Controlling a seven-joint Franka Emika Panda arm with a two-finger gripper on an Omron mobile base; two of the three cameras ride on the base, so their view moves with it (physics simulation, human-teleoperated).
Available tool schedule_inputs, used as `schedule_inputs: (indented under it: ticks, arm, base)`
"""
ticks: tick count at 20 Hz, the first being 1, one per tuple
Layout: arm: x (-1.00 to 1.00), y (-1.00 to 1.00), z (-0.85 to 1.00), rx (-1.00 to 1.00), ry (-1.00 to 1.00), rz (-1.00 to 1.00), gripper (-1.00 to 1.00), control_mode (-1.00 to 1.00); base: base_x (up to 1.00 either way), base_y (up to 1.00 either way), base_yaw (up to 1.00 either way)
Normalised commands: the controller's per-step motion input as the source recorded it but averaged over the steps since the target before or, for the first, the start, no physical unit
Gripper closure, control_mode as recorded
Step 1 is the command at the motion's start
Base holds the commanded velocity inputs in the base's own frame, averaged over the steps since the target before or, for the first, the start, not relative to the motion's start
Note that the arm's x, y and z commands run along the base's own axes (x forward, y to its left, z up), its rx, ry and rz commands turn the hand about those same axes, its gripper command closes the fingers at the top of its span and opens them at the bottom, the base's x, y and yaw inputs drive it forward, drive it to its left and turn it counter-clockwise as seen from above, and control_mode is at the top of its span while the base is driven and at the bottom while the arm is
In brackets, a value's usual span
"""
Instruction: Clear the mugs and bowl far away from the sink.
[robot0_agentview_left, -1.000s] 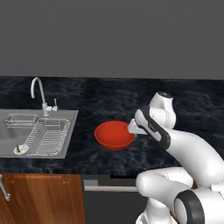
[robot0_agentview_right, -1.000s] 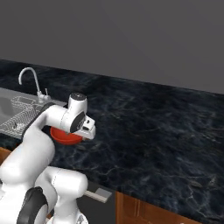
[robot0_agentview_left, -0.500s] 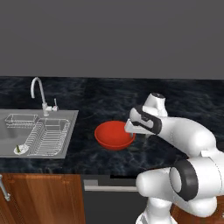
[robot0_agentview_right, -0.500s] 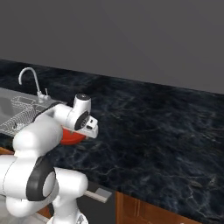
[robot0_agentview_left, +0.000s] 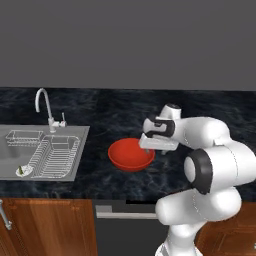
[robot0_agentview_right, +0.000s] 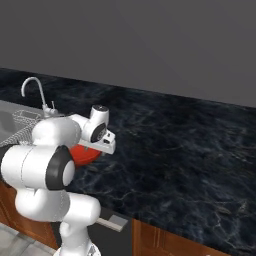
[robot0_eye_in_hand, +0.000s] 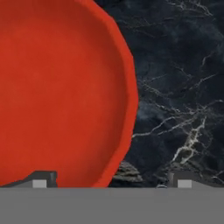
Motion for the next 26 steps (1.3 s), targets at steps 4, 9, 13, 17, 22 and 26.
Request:
schedule_inputs:
  ticks: [4, 9, 13, 17, 22, 26]
  arm:
    - [0.27, 0.01, -0.34, 0.0, 0.02, 0.05, -1.0, -1.0]
    - [0.18, 0.02, -0.3, 0.0, 0.01, 0.05, -1.0, -1.0]
    - [0.02, 0.03, -0.22, 0.0, 0.02, 0.05, -1.0, -1.0]
    - [0.0, 0.2, -0.09, 0.0, 0.0, 0.06, 1.0, -1.0]
    - [0.0, 0.16, -0.06, 0.0, 0.0, 0.06, 1.0, -1.0]
    - [0.0, 0.09, -0.06, 0.0, 0.0, 0.02, 1.0, -1.0]
  base:
    - [0.0, 0.0, 0.0]
    - [0.0, 0.0, 0.0]
    - [0.0, 0.0, 0.0]
    - [0.0, 0.0, 0.0]
    - [0.0, 0.0, 0.0]
    - [0.0, 0.0, 0.0]
